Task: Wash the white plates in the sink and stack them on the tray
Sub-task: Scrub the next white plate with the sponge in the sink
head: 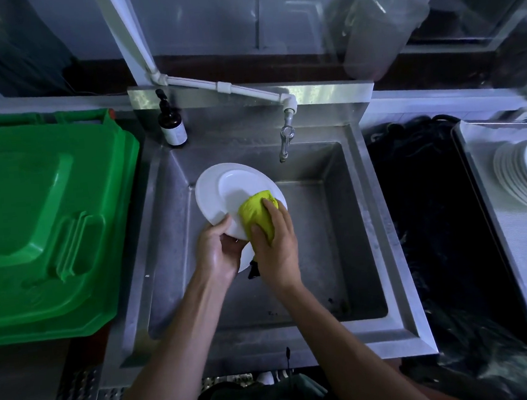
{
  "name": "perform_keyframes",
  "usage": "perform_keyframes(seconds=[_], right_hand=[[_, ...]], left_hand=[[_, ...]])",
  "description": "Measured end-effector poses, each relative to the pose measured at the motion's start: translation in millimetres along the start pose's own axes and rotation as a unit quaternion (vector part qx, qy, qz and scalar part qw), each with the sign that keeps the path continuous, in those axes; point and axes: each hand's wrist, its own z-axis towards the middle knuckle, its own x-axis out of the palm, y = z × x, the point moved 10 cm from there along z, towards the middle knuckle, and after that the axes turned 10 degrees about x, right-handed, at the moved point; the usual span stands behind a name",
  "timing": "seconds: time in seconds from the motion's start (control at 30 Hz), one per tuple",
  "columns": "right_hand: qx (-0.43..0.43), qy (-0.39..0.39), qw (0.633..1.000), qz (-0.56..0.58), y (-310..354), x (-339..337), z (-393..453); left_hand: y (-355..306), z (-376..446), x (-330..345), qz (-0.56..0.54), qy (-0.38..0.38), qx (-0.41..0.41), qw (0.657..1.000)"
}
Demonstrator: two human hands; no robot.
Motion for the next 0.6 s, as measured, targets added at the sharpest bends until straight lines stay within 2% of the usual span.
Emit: perform_keyframes(seconds=[0.2,0.33,0.6], right_hand=[[0.067,-0.037,0.997,-0.008,-20.8,-31.2,22.6],[0.081,-0.051,0.995,-0.02,-21.8,-50.5,38.6],[0.087,-0.05,0.994,-0.05,-13.8,-78.2,63.5]], left_hand=[[-4.0,0.7,-4.1,0.019,0.011,0.01,1.0],[-5.3,4.3,-5.6,0.032,0.023,-0.002,0.999],[-6.7,9.8,-0.4,0.183,0.109,-0.021,0.977]])
